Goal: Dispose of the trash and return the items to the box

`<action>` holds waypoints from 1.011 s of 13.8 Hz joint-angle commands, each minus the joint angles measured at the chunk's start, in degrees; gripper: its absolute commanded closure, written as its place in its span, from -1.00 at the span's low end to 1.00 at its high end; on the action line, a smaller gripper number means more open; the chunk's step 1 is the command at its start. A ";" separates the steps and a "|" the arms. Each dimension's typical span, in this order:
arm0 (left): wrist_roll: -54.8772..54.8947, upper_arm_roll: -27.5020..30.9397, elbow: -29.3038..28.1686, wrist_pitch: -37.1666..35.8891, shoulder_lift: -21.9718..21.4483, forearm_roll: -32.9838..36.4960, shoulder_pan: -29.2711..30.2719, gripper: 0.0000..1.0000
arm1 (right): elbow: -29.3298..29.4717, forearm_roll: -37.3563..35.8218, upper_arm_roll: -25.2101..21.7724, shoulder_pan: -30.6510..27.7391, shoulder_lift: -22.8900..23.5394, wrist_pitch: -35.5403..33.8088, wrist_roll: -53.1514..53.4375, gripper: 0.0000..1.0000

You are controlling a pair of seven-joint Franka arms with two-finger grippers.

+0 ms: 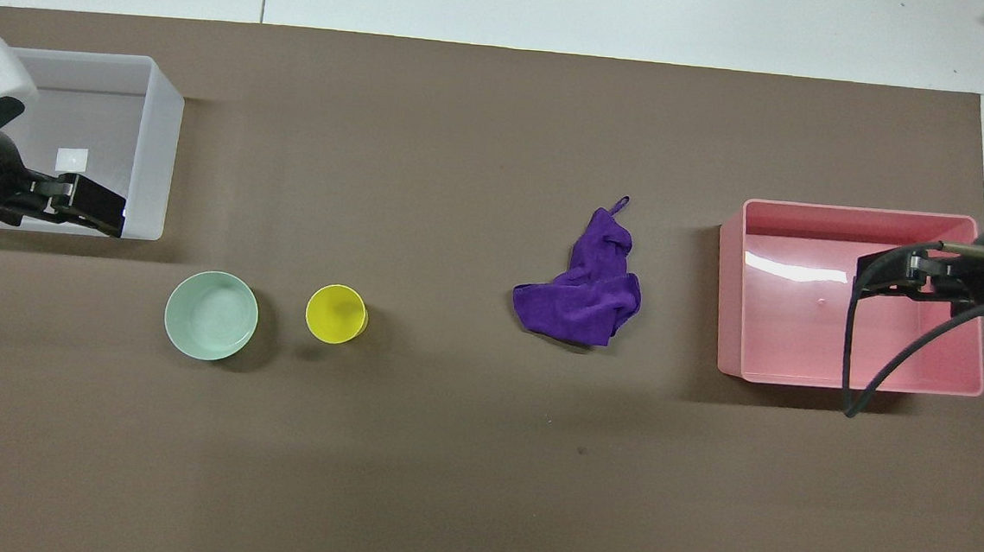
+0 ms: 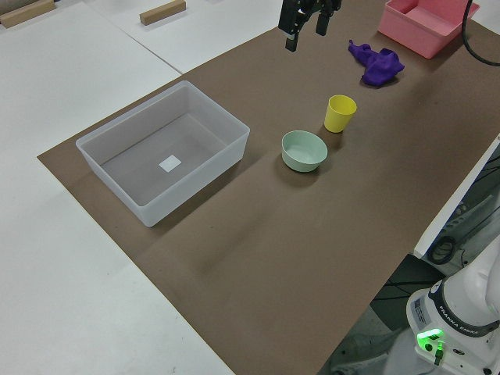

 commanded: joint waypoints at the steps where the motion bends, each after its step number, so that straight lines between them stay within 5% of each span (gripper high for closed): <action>1: 0.38 0.26 1.48 -0.60 0.61 0.52 -0.12 -1.00 | -0.12 0.92 0.29 0.03 -0.21 2.31 -0.96 -1.00; 5: 0.38 0.26 1.40 -0.60 0.61 0.61 -0.12 -1.00 | -2.50 0.83 0.81 1.42 0.23 9.78 2.09 -1.00; 14: 0.11 0.26 1.40 -0.51 0.78 0.52 -0.30 -1.00 | -11.37 -0.31 0.73 15.48 7.77 27.09 30.03 -1.00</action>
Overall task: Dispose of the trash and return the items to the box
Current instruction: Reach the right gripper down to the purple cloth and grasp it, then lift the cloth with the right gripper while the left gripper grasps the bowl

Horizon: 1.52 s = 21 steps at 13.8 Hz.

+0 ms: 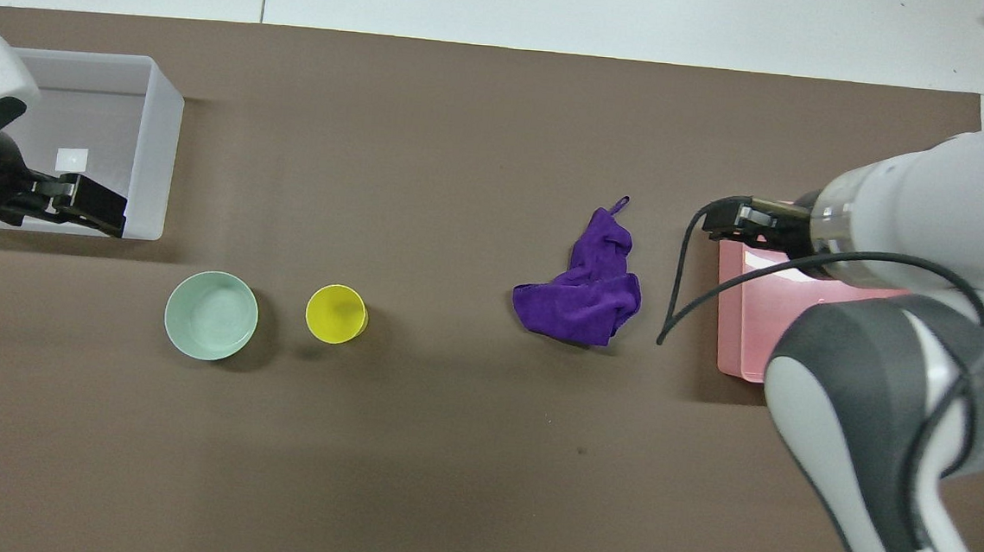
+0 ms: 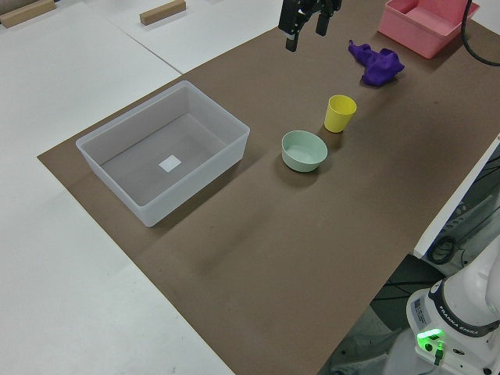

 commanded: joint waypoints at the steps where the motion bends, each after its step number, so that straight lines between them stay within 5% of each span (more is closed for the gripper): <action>1: 0.03 0.23 1.40 -0.51 0.68 0.52 -0.14 -1.00 | -3.04 -0.23 -0.11 3.40 3.10 6.39 8.73 -1.00; 7: 0.20 0.58 0.00 -0.77 4.45 -0.01 1.70 -1.00 | -7.87 -0.23 -0.10 7.18 10.05 15.89 17.18 -1.00; 11: 0.38 0.66 -10.35 5.70 3.25 -0.01 2.15 -1.00 | -11.04 -0.23 -0.02 7.54 13.48 21.17 19.75 -1.00; 14: 0.29 0.66 -24.83 19.57 0.26 -0.01 3.47 -1.00 | -13.85 -1.19 -0.19 8.34 14.63 26.70 19.66 -1.00; 17: -0.41 0.58 -33.30 30.40 -0.20 -0.18 4.87 -1.00 | -14.03 -2.16 -0.11 7.98 14.72 26.81 19.22 0.98; 20: -0.33 0.58 -37.61 32.18 0.07 -0.10 4.61 -1.00 | -13.59 -2.16 -0.54 7.37 12.63 25.58 19.05 1.00; 21: -0.41 0.58 -38.15 32.36 0.42 -0.10 4.35 -0.83 | -13.07 -2.16 -0.81 7.28 11.05 23.05 18.96 1.00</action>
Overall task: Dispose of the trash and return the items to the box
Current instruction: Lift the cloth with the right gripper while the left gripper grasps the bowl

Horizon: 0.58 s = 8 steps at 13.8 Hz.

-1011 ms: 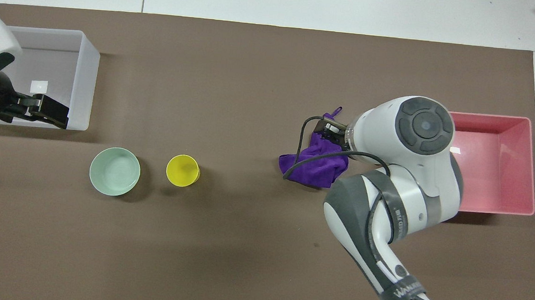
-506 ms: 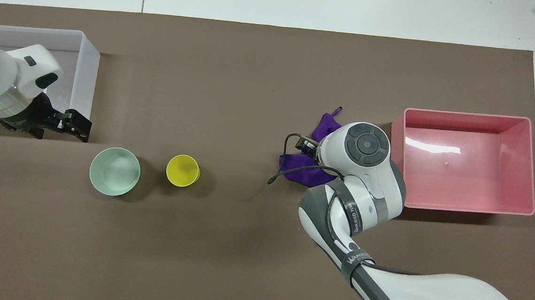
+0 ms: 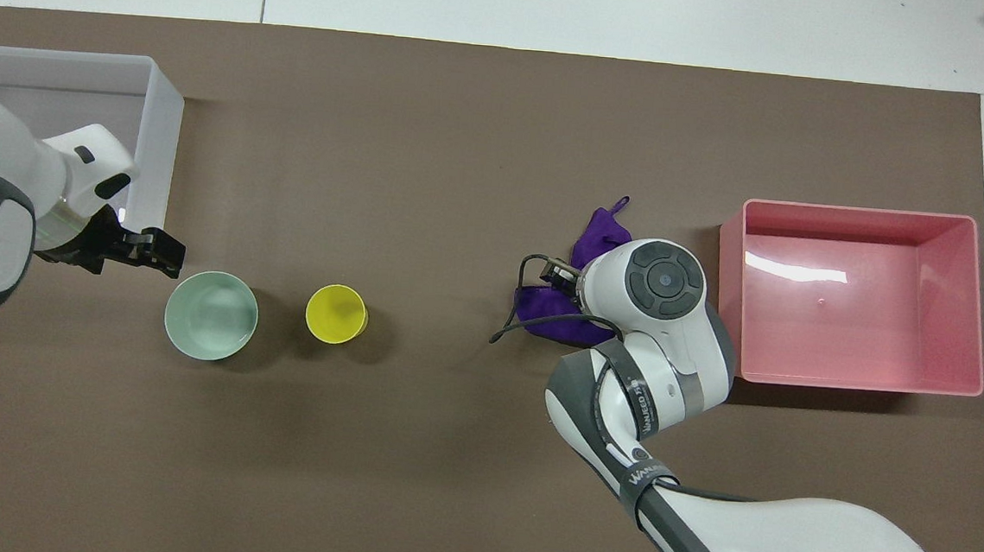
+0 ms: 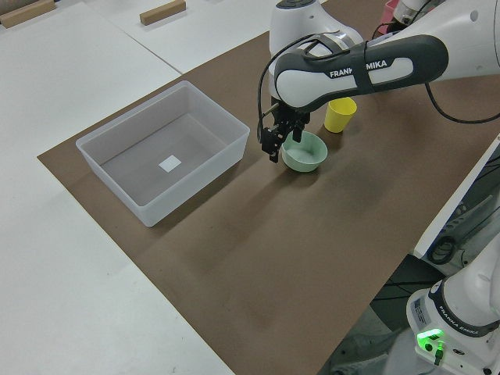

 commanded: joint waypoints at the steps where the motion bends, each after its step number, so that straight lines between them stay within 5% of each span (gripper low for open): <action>1: -0.33 -0.23 -3.73 1.85 -1.25 -0.06 -0.61 -0.67 | 0.76 -1.33 -0.25 -1.28 -5.02 -6.06 0.68 1.00; 3: -0.24 -0.15 -3.82 1.33 -0.98 -0.06 -0.79 0.18 | 2.52 -1.33 -0.08 -3.56 -9.76 -13.36 0.59 1.00; 6: -0.24 -0.15 -3.82 -0.25 -0.71 -0.06 -1.14 0.99 | 3.93 -1.33 -0.16 -7.08 -15.39 -24.00 0.59 1.00; 8: -0.15 -0.15 -3.56 -0.43 -0.80 -0.06 -1.05 1.00 | 3.93 -1.33 -0.16 -11.02 -18.13 -27.00 0.59 1.00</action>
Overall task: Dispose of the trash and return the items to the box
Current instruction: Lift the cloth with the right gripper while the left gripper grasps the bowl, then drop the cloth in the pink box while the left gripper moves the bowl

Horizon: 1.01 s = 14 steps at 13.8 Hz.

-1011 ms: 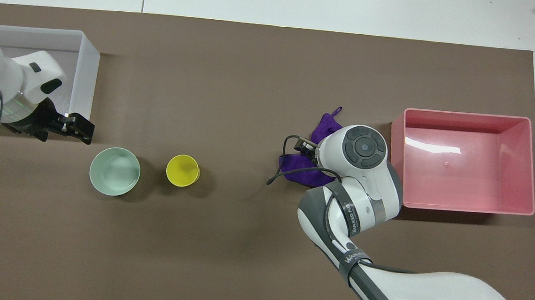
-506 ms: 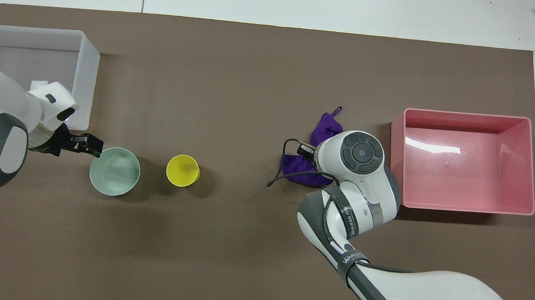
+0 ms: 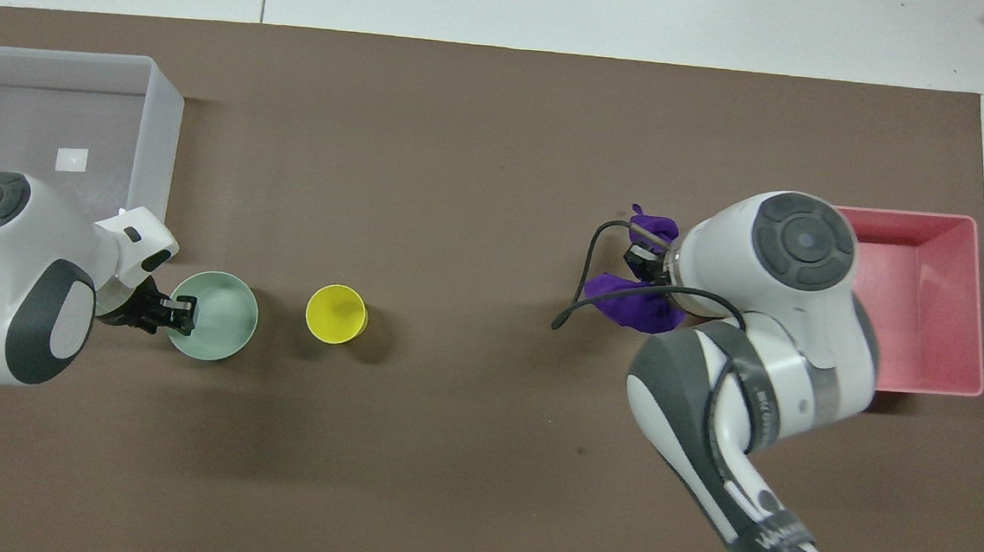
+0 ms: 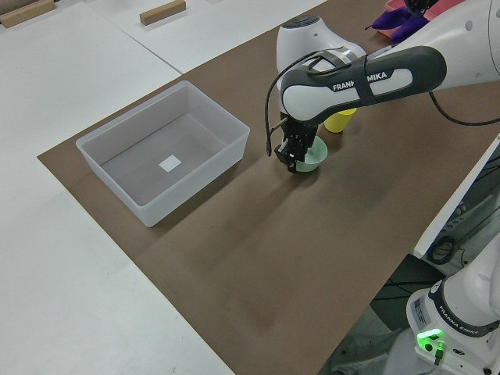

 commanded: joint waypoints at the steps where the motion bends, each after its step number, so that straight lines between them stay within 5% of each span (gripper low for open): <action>1: -0.07 0.45 -0.23 -0.68 -0.87 -0.06 -0.65 1.00 | -0.75 -1.15 0.56 -5.57 -3.08 -2.94 0.51 1.00; 8: 1.34 0.45 11.53 -17.19 -1.31 0.21 0.92 1.00 | -6.98 1.22 0.56 -20.51 -4.59 -2.51 -8.97 1.00; 11: 1.60 0.45 21.98 -24.75 0.44 0.12 1.28 1.00 | -8.49 1.22 0.56 -23.43 -2.39 4.68 -11.79 1.00; 12: 3.00 0.45 25.23 -25.20 2.10 0.03 1.98 1.00 | -8.49 1.22 0.65 -23.43 -2.13 4.96 -12.14 0.95; 14: 7.04 0.54 28.07 -28.79 2.21 -0.06 2.86 1.00 | -7.44 1.14 0.82 -22.38 -2.56 4.09 -15.47 0.41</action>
